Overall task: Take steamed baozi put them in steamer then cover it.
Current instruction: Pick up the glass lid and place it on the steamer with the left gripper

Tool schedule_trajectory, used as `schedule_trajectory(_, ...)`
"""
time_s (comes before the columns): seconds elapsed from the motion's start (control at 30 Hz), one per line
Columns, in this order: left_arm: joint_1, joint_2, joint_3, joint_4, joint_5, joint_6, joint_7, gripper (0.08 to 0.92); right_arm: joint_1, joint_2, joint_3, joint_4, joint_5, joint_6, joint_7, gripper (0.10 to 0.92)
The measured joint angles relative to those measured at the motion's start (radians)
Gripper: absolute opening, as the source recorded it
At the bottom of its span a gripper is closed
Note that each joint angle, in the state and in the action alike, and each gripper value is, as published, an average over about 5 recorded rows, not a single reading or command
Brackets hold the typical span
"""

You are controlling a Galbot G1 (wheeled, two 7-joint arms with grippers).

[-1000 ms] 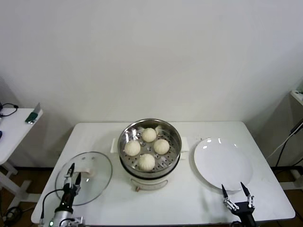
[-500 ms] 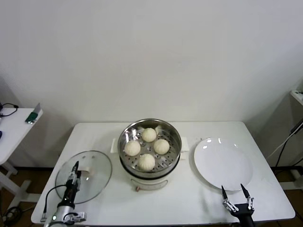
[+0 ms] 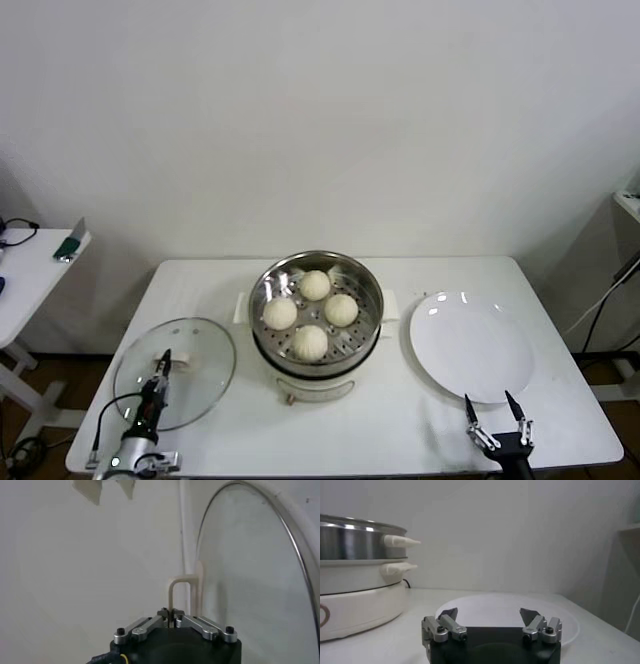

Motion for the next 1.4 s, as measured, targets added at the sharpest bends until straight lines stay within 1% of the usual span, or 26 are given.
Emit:
schedule_trajectory(0.1,0.008,0.007,-0.003,-0.017,0.002,0.004,0.000,0.132,-0.004,-0.002,0.001,0.002,-0.002,0.001,-0.001,0.823)
schedule_trajectory(0.2,0.024,0.019,-0.003,-0.063,-0.008,0.016,0.012,0.132,-0.008,-0.005,0.001,0.005,-0.006,-0.001,-0.001,0.823)
schedule_trajectory(0.33,0.055,0.044,0.002,-0.160,-0.052,0.052,0.062,0.132,-0.015,-0.007,0.001,0.013,-0.013,-0.006,0.001,0.823)
schedule_trajectory(0.47,0.079,0.082,0.003,-0.286,-0.120,0.129,0.157,0.132,-0.022,-0.010,0.001,0.024,-0.022,-0.010,0.005,0.823)
schedule_trajectory(0.7,0.084,0.162,-0.004,-0.493,-0.224,0.308,0.351,0.132,-0.033,-0.016,0.003,0.038,-0.033,-0.011,0.013,0.823)
schedule_trajectory(0.87,0.068,0.202,0.013,-0.609,-0.268,0.422,0.451,0.132,-0.035,-0.012,0.003,0.047,-0.042,-0.015,0.018,0.823)
schedule_trajectory(1.1,0.027,0.218,0.084,-0.730,-0.276,0.551,0.539,0.132,-0.040,-0.012,-0.001,0.061,-0.055,-0.029,0.021,0.823)
schedule_trajectory(1.4,-0.051,0.207,0.249,-0.796,-0.216,0.676,0.613,0.132,-0.037,-0.023,-0.004,0.065,-0.057,-0.030,0.022,0.823)
